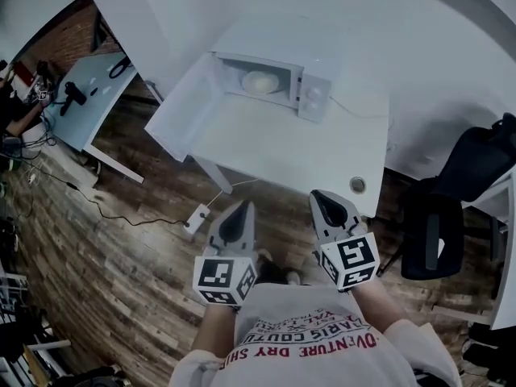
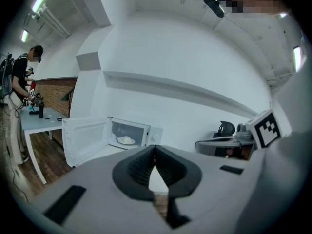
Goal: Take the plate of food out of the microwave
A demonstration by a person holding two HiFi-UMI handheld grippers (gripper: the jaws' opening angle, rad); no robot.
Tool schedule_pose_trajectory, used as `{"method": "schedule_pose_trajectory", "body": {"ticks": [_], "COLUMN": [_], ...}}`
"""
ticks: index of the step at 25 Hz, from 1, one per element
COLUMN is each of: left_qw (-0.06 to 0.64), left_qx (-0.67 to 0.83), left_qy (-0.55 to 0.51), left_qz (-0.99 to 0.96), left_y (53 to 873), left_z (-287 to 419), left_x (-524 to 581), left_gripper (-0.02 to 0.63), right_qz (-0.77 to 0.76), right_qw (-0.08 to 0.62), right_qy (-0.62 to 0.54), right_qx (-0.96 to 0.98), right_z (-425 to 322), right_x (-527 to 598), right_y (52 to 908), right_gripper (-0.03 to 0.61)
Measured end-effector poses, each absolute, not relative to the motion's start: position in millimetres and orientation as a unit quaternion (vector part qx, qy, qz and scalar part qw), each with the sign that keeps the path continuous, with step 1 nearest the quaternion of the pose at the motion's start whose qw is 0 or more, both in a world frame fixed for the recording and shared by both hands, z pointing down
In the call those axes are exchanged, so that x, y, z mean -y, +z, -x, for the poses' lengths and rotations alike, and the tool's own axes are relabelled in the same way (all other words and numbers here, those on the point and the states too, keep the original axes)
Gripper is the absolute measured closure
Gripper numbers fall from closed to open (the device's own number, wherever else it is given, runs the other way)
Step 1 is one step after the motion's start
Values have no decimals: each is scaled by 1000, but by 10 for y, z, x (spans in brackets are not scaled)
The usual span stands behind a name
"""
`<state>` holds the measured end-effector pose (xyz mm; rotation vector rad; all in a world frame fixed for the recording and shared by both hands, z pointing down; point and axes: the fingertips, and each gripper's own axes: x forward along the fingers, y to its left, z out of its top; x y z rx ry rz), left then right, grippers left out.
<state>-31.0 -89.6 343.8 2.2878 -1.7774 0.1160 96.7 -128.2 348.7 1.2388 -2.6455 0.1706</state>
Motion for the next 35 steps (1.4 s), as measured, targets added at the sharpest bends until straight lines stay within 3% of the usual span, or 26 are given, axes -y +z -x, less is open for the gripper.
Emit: {"method": "schedule_pose_trajectory", "body": {"ticks": [18,26,35], "left_qw": [117,109,204], "left_qx": [555,556,546], "left_qy": [62,89,71], "left_qz": [-822,-819,-810], "left_y": [3562,3987,4663], "left_z": [850,1221,1429], "left_x": [3649,4398,4852], "left_gripper": [607,607,607], "right_qz": [-461,-512,-503], "right_qw": [103,91,105], "right_qy": [43,38,85], "right_qx": [880,853,854], "right_z": [-311,-81,169], "right_x": [3793,4563,4968], "right_y": [3413,3632,4160], "right_gripper": [566,566,566]}}
